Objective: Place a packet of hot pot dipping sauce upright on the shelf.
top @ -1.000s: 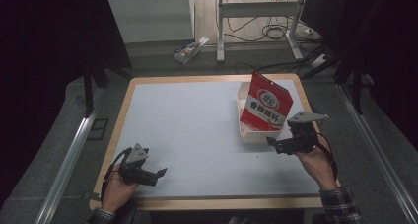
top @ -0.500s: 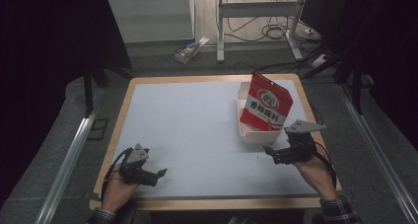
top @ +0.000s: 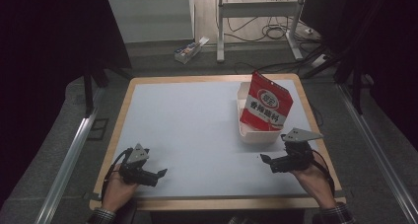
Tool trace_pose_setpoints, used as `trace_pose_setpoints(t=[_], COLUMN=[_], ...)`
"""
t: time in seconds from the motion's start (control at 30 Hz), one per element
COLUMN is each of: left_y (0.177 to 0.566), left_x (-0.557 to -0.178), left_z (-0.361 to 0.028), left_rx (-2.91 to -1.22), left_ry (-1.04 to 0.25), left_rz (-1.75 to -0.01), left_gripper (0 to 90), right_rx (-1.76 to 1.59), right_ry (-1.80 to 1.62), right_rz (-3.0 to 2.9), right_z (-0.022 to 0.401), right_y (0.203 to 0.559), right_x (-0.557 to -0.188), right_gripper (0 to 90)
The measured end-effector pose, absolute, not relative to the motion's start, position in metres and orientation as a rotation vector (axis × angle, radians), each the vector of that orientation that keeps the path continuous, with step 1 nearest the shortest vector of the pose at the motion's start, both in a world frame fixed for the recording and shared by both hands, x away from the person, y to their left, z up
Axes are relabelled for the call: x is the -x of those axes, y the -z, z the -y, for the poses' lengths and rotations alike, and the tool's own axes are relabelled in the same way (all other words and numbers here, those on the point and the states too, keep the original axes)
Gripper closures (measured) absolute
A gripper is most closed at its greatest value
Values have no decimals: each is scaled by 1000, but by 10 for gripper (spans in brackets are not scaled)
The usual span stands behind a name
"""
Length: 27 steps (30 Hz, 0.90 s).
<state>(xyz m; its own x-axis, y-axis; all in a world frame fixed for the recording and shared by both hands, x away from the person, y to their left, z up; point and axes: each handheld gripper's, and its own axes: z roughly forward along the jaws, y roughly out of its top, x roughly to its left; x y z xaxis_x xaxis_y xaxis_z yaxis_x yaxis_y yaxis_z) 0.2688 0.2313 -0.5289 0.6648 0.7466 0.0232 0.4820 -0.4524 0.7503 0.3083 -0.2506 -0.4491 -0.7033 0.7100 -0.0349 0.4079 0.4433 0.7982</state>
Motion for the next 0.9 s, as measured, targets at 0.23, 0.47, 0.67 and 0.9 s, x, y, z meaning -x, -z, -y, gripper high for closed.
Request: trace_pose_setpoints(t=[0.23, 0.47, 0.67, 0.9], left_y=[529, 529, 529, 530], left_x=[-269, -269, -269, -269], left_z=[-231, -231, -230, -230], left_rx=[-2137, -2137, -2142, -2141], left_ry=[-453, -451, -449, -458], left_rz=[-946, -945, -937, -929], left_gripper=[8, 8, 8, 8], right_rx=[-948, -952, -946, -947], right_ry=[-1149, -1148, -1135, -1138], right_rz=[-2355, -2378, -2401, -2432], right_z=[249, 247, 246, 245], right_y=[458, 470, 479, 490], right_x=[-302, -297, -296, -299], right_gripper=[0, 0, 0, 5])
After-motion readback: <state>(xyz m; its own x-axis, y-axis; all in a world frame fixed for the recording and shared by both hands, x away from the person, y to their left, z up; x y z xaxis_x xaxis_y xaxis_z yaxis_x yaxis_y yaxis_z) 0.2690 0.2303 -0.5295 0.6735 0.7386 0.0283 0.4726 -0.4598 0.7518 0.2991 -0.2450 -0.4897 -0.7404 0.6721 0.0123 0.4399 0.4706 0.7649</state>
